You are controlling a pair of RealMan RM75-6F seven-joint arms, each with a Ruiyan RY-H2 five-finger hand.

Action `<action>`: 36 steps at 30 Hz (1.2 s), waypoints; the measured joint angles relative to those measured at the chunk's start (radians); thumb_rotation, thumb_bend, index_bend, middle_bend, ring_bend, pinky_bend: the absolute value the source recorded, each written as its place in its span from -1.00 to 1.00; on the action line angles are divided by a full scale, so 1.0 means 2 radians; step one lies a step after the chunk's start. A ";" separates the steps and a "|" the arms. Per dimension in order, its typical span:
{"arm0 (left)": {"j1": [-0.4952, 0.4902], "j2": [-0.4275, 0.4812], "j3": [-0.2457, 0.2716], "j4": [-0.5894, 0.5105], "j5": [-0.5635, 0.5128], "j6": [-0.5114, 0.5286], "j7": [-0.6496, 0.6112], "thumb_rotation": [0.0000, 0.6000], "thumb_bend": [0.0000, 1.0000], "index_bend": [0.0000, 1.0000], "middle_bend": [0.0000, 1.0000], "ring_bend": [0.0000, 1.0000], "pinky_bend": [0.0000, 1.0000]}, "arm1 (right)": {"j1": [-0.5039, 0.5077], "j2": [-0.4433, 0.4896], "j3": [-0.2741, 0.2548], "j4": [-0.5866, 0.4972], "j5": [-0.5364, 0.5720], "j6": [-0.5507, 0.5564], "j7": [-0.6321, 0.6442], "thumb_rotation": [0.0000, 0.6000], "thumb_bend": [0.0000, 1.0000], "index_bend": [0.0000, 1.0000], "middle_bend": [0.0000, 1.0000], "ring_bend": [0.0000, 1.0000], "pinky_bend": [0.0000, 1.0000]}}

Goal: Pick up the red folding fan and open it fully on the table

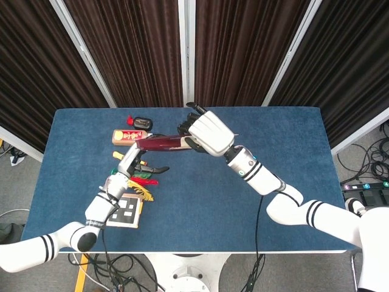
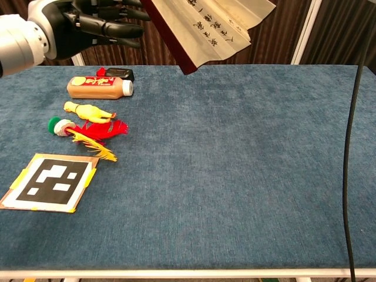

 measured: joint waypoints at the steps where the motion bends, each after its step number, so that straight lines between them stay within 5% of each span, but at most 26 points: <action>1: -0.002 -0.003 0.000 0.000 -0.003 0.001 0.009 1.00 -0.92 -0.18 -0.25 -0.51 -0.36 | 0.001 -0.001 0.002 -0.001 0.003 -0.002 -0.003 1.00 0.39 1.00 0.65 -0.14 -0.68; 36: -0.032 -0.062 -0.034 0.017 -0.147 -0.013 0.101 1.00 -0.37 0.39 0.30 -0.12 -0.14 | 0.006 -0.040 0.008 -0.003 0.028 -0.002 -0.053 1.00 0.44 1.00 0.65 -0.14 -0.75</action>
